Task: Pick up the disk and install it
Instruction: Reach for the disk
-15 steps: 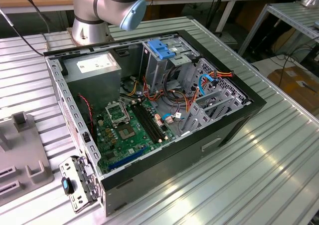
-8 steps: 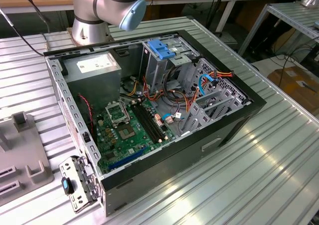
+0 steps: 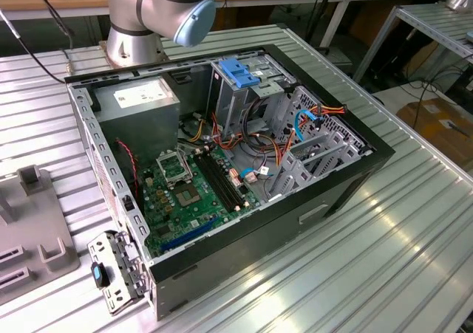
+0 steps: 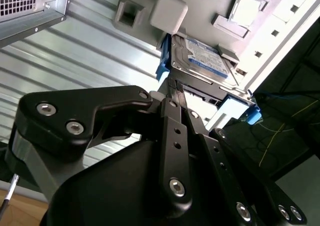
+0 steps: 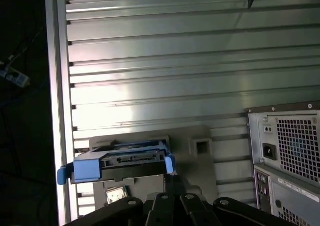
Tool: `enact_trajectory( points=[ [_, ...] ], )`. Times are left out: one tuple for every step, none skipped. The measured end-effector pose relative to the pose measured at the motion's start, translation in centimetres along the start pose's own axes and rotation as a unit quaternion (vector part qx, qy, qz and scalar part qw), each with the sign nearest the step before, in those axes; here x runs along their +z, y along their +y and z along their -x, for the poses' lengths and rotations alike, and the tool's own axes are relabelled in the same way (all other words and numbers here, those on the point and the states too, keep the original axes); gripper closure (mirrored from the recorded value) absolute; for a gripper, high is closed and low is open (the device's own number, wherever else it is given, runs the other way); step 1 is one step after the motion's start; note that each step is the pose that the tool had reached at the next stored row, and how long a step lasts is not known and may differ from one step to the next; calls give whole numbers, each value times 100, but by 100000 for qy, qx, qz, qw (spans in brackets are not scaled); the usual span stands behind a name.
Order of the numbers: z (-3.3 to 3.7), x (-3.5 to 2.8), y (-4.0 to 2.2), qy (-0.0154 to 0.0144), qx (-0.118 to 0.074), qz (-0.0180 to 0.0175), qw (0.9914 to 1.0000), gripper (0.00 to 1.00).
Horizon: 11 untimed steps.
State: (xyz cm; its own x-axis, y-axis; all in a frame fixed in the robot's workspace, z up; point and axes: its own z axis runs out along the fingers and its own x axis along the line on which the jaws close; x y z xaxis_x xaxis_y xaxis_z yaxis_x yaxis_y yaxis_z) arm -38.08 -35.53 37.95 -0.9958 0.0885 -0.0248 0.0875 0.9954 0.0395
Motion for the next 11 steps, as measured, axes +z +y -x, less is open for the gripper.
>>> enact_trajectory(
  points=[
    [-2,5,26,-1,-3,2,100000,89],
    [-4,8,41,-4,2,4,100000,89],
    [-5,11,49,-8,3,8,100000,89],
    [-6,12,50,-7,-8,5,100000,89],
    [-14,13,50,-5,1,3,100000,89],
    [-28,15,49,-4,2,5,100000,89],
    [-46,18,48,-10,0,8,100000,89],
    [-84,22,44,-3,-3,4,100000,89],
    [-116,26,41,-5,1,6,100000,89],
    [-136,28,39,-2,2,3,100000,89],
    [-168,33,36,-7,0,5,100000,89]
  ],
)
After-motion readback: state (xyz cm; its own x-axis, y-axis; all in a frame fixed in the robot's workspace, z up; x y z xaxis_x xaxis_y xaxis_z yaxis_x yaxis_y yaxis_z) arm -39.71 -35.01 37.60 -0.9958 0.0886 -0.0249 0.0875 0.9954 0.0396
